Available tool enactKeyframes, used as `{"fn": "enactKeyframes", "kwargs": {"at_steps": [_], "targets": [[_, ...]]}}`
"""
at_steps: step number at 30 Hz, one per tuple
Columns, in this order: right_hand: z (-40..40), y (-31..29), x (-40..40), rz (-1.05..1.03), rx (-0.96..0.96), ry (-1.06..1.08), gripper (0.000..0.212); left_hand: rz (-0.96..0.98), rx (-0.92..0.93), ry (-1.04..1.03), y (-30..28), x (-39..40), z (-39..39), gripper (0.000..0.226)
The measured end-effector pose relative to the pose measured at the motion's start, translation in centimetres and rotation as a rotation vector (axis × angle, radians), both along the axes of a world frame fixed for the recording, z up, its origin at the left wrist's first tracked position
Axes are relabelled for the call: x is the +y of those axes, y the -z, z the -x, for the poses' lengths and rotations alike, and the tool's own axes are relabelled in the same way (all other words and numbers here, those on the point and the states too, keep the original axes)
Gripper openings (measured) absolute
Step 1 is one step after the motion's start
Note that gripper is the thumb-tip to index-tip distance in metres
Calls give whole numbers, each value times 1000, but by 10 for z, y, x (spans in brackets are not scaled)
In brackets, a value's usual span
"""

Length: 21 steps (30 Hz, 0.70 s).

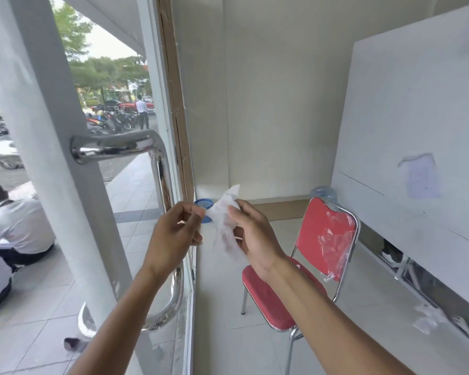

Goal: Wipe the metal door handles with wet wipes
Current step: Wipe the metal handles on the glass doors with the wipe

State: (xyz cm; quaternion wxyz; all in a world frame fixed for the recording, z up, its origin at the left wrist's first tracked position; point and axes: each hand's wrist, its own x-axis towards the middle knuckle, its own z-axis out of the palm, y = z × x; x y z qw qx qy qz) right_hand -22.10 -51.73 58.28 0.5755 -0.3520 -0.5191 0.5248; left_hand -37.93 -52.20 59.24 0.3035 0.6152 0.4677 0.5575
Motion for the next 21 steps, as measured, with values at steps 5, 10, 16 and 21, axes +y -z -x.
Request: {"fn": "enactKeyframes", "kwargs": {"at_steps": [5, 10, 16, 21], "targets": [[5, -20, -6, -77, -92, 15, 26, -66, -72, -62, -19, -13, 8, 8], [10, -35, -9, -195, -150, 50, 21, -139, -98, -68, -35, -23, 12, 8], [22, -57, -23, -275, -159, 111, 18, -234, -39, -96, -47, -33, 20, 8], [45, -72, -28, -323, -126, 128, 28, -319, 67, -107, -64, -41, 40, 9]]}}
